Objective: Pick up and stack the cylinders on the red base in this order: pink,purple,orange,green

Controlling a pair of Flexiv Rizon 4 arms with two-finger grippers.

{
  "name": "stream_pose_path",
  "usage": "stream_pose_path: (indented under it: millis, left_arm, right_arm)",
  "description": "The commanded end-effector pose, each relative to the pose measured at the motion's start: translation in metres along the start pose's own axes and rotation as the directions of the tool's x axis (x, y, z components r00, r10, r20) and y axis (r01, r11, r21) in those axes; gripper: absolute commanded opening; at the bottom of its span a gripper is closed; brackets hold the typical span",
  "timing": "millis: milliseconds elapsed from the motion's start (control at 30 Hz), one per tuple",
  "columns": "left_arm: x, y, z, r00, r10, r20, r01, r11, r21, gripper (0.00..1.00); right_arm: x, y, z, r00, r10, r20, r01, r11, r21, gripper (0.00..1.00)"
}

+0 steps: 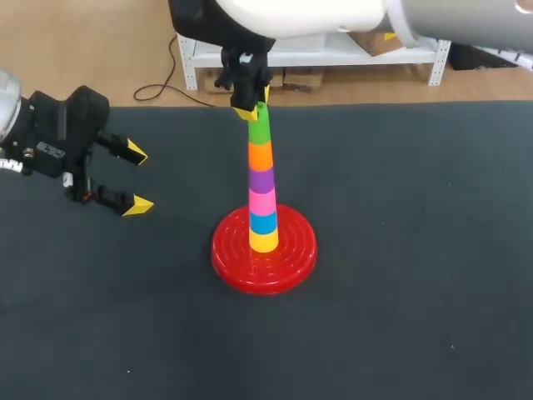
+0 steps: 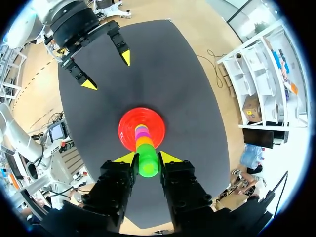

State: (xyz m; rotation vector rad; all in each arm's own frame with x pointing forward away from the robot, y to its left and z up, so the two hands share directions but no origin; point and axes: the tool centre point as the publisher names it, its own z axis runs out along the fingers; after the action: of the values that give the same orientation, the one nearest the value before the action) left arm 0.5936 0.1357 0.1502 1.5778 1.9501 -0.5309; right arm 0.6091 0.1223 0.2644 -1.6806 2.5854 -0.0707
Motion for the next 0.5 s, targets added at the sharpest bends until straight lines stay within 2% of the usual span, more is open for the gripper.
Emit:
stream_pose_path:
  millis: [33,100,133,167,200,233,333,500]
  left_arm:
    - [0.001,0.001,0.000,1.000,0.001,0.001,-0.001,1.000,0.002,1.00]
    - [0.001,0.001,0.000,1.000,0.001,0.001,-0.001,1.000,0.002,1.00]
    - [0.001,0.001,0.000,1.000,0.001,0.001,-0.001,1.000,0.002,1.00]
    - [0.001,0.001,0.000,1.000,0.001,0.001,-0.001,1.000,0.002,1.00]
    - [0.001,0.001,0.000,1.000,0.001,0.001,-0.001,1.000,0.002,1.00]
    - [0.001,0.001,0.000,1.000,0.001,0.001,-0.001,1.000,0.002,1.00]
    - [0.001,0.001,0.000,1.000,0.001,0.001,-0.001,1.000,0.002,1.00]
    - [0.001,0.001,0.000,1.000,0.001,0.001,-0.001,1.000,0.002,1.00]
  right_arm:
    - [0.000,0.000,0.015,1.000,0.002,0.000,-0.002,1.000,-0.008,0.00]
    - [0.001,0.002,0.009,1.000,0.007,0.027,-0.007,1.000,-0.002,0.00]
    - [0.002,0.002,0.005,0.999,0.010,0.044,-0.009,1.000,-0.004,0.08]
    - [0.004,0.003,0.001,0.998,0.008,0.062,-0.008,1.000,-0.002,0.33]
    - [0.005,0.003,-0.005,0.996,0.006,0.084,-0.007,1.000,0.002,0.63]
    - [0.006,0.004,-0.010,0.994,0.003,0.106,-0.004,1.000,0.005,1.00]
    - [0.011,0.006,-0.026,0.987,0.009,0.162,-0.013,1.000,0.020,1.00]
    - [0.011,0.006,-0.026,0.987,0.009,0.162,-0.013,1.000,0.020,1.00]
